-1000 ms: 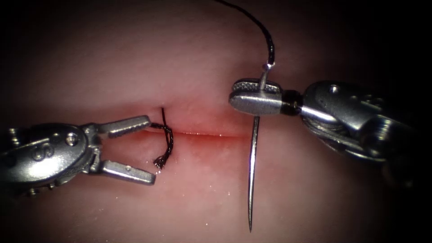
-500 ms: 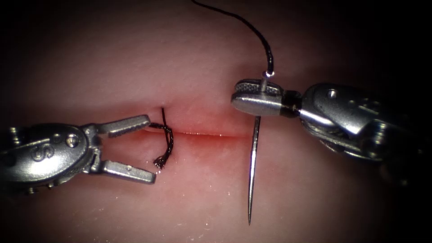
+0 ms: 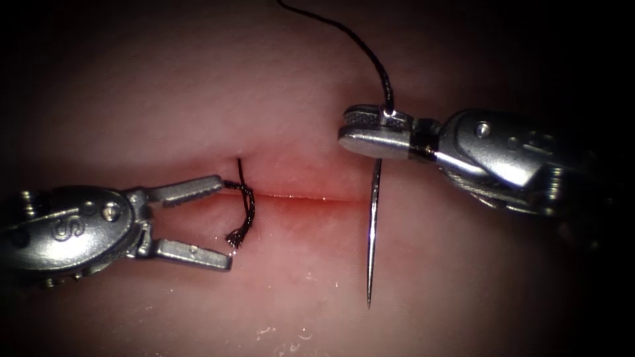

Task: Wound Closure
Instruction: Insert the needle through the skin atop the wound.

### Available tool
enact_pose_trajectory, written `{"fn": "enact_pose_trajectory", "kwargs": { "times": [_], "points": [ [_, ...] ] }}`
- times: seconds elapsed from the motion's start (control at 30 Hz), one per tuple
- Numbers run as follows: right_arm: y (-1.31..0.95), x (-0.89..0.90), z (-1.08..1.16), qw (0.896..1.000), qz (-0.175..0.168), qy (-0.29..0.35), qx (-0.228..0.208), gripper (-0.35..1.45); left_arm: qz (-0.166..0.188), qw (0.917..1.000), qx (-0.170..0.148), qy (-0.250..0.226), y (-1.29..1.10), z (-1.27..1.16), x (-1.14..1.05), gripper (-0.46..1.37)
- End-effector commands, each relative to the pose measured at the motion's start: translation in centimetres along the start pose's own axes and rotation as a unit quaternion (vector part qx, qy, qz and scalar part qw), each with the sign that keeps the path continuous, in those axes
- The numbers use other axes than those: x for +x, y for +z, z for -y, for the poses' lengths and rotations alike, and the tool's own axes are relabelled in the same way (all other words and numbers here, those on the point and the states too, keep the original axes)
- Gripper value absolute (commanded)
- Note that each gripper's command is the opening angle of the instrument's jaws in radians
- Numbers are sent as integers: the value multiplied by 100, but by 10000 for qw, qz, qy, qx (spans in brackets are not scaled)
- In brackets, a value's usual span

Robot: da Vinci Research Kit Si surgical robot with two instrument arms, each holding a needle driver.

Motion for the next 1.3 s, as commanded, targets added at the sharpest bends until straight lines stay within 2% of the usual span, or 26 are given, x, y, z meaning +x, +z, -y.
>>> {"fn": "enact_pose_trajectory", "kwargs": {
  "times": [0.03, 0.8, 1.3],
  "points": [
    [1, 0, -1, 10000, -14, -66, -17, -35, 19, 10000, -11, 8, 1, 0, 0, 51],
    [17, 10, -20, 9931, -291, -1133, 94, -35, 59, 10000, -24, 4, 6, -4, -3, 44],
    [18, 13, -19, 9904, -378, -1323, 124, -35, 56, 10000, -7, 7, 8, -4, -4, 43]
  ]
}}
